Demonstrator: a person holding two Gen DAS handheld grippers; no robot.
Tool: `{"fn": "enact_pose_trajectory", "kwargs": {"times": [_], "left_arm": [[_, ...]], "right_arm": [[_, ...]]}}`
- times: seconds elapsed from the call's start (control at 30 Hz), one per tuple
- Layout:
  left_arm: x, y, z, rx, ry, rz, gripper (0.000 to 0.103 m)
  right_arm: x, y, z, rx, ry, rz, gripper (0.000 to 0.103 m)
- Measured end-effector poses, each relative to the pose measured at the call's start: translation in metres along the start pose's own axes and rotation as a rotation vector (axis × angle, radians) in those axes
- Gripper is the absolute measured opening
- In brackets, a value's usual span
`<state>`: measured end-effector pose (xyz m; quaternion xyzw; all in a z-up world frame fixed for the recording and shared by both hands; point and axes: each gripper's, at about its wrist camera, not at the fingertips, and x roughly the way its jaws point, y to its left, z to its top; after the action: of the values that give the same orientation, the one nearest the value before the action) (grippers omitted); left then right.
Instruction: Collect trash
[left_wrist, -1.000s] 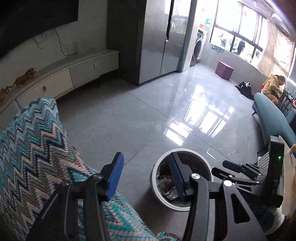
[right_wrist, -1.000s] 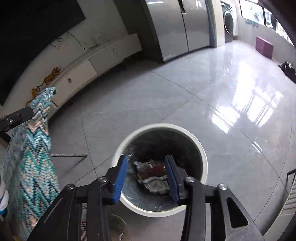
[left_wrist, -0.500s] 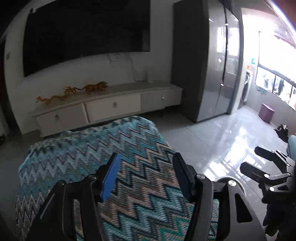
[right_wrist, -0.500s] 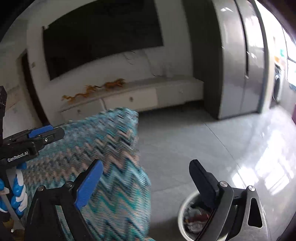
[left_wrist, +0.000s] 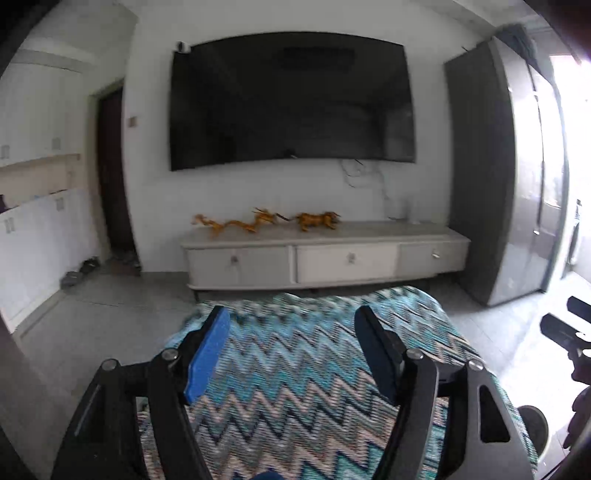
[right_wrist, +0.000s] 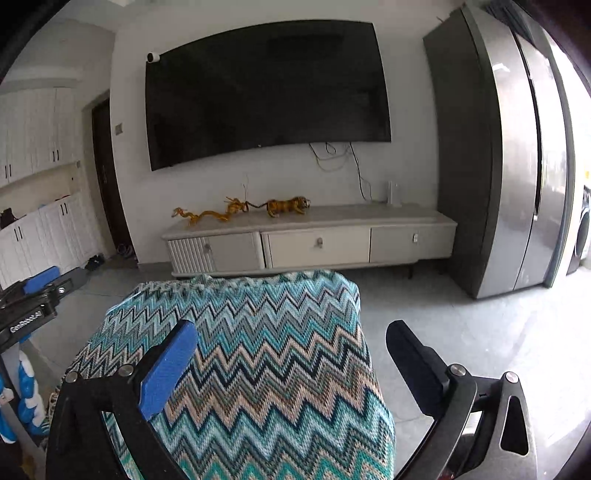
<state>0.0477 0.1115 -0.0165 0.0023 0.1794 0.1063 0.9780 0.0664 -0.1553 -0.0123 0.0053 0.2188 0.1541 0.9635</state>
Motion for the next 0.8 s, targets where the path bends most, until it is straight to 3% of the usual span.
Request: {"fn": "enact_pose_trajectory", "kwargs": {"times": [0.4, 0.8], "left_arm": [[-0.009, 0.034, -0.001, -0.071, -0.011, 0.118, 0.076], [-0.011, 0.023, -0.001, -0.047, -0.043, 0.122, 0.076]], "right_arm": [[-0.003, 0.011, 0.006, -0.031, -0.048, -0.086, 0.103], [-0.006, -0.016, 0.002, 0.021, -0.075, -0.177, 0.103]]}}
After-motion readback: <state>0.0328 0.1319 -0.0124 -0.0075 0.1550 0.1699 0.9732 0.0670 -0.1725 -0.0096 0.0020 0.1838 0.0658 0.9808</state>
